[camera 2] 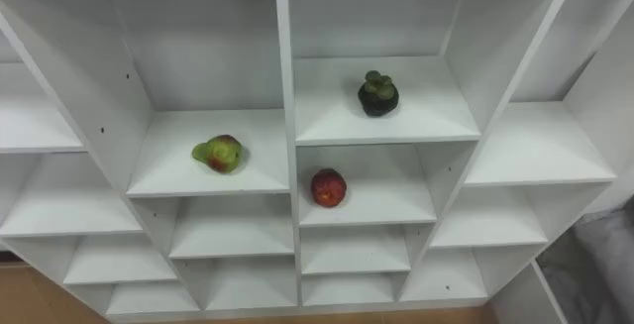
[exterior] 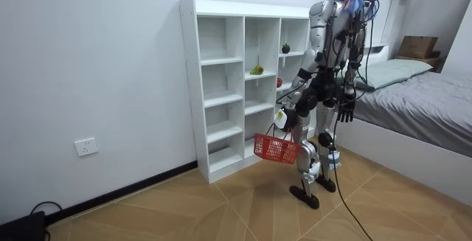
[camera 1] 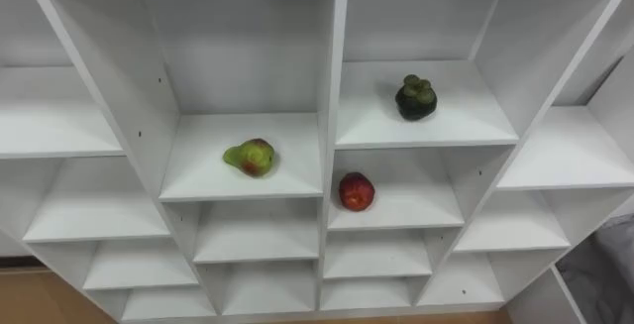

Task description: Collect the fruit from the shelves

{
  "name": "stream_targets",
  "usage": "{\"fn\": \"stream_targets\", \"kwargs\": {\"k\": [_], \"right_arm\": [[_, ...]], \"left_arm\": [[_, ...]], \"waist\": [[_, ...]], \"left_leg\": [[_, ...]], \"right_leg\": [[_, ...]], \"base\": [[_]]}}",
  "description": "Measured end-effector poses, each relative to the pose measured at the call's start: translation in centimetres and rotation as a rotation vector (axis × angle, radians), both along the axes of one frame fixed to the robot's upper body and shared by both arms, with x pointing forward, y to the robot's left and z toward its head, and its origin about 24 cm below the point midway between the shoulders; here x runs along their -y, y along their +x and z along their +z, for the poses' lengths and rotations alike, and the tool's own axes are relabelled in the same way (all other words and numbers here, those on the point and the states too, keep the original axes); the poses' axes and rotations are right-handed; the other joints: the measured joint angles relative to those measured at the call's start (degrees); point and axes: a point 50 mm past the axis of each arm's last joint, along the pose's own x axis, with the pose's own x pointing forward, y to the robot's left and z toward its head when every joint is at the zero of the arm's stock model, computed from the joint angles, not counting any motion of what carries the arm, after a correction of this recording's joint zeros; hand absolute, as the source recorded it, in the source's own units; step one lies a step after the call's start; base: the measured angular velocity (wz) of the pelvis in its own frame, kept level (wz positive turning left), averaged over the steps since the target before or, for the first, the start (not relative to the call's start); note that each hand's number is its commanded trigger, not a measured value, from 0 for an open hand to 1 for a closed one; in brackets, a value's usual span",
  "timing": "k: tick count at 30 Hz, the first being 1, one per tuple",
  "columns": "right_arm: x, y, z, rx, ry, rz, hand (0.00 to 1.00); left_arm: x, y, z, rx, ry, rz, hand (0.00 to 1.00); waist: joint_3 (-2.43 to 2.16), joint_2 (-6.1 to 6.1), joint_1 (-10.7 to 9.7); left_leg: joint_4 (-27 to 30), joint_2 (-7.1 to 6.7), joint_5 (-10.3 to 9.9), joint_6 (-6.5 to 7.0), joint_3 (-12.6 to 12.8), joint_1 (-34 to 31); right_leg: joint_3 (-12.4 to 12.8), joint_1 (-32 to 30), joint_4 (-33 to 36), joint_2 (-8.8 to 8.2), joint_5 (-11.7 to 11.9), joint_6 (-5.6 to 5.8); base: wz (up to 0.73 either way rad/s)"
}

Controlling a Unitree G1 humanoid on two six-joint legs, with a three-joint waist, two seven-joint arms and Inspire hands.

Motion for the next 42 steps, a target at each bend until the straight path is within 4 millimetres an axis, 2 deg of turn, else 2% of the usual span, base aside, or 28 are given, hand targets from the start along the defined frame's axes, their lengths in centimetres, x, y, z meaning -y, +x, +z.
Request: {"fn": "stream_targets", "kwargs": {"k": [10,19,25,31,33,37,40,42], "right_arm": [[0.1,0.5,0.0,0.03,-0.031,0.011,0.0],[0.6,2.1,0.2,0.167,-0.15,-0.015,0.0],[0.7,3.7,0.5,0.283,-0.188,-0.036,0.0],[0.6,6.8,1.9,0.522,-0.207,-0.114,0.0],[0.3,9.3,3.5,0.689,-0.215,-0.089,0.0],[-0.4,12.2,6.7,0.939,-0.212,-0.042,0.0],[-1.1,13.9,10.2,1.135,-0.189,-0.03,0.0],[-1.8,15.8,13.9,1.332,-0.172,-0.01,0.0]], "left_arm": [[0.0,0.4,0.0,0.011,0.006,-0.005,1.0],[-0.2,1.4,0.2,0.066,0.048,-0.014,1.0],[-0.2,2.2,0.4,0.122,0.074,-0.023,1.0],[-0.3,3.7,0.9,0.217,0.076,-0.003,1.0],[-0.1,4.8,1.2,0.283,0.061,0.021,1.0],[-0.1,5.3,1.4,0.35,0.057,0.041,1.0],[0.0,5.2,1.7,0.388,0.049,0.049,1.0],[0.1,5.3,1.8,0.412,0.042,0.045,1.0]], "waist": [[0.08,0.16,-0.1],[0.21,0.64,-0.3],[0.23,0.79,-0.3],[0.1,0.87,0.0],[-0.02,1.03,-0.1],[-0.19,1.26,0.0],[-0.02,1.02,-0.2],[-0.08,1.25,-0.2]], "left_leg": [[-0.1,0.0,0.0,0.0,-0.1,-0.1],[-0.1,0.02,0.0,0.0,0.0,-0.1],[-0.1,0.03,0.0,0.0,0.0,-0.2],[-0.2,0.15,0.0,-0.01,0.9,-1.3],[-0.1,0.18,0.0,-0.01,1.4,-1.8],[0.0,0.17,0.0,-0.01,1.8,-1.7],[0.0,0.2,0.0,-0.01,1.8,-1.9],[-0.1,0.24,0.0,-0.01,2.1,-2.3]], "right_leg": [[-0.1,0.0,0.0,0.01,0.0,0.0],[0.1,0.1,0.0,0.05,0.0,0.0],[0.1,-0.1,-0.1,0.09,0.0,0.0],[0.9,-1.5,0.0,0.25,0.1,-0.04],[1.4,-2.4,0.1,0.32,0.3,-0.04],[1.7,-2.6,0.0,0.29,0.4,-0.03],[1.6,-2.7,0.0,0.3,0.4,-0.03],[1.9,-3.3,0.1,0.39,0.5,-0.09]], "base": [[0.0],[0.0],[0.0],[-0.07],[-0.12],[-0.08],[-0.05],[-0.07]]}}
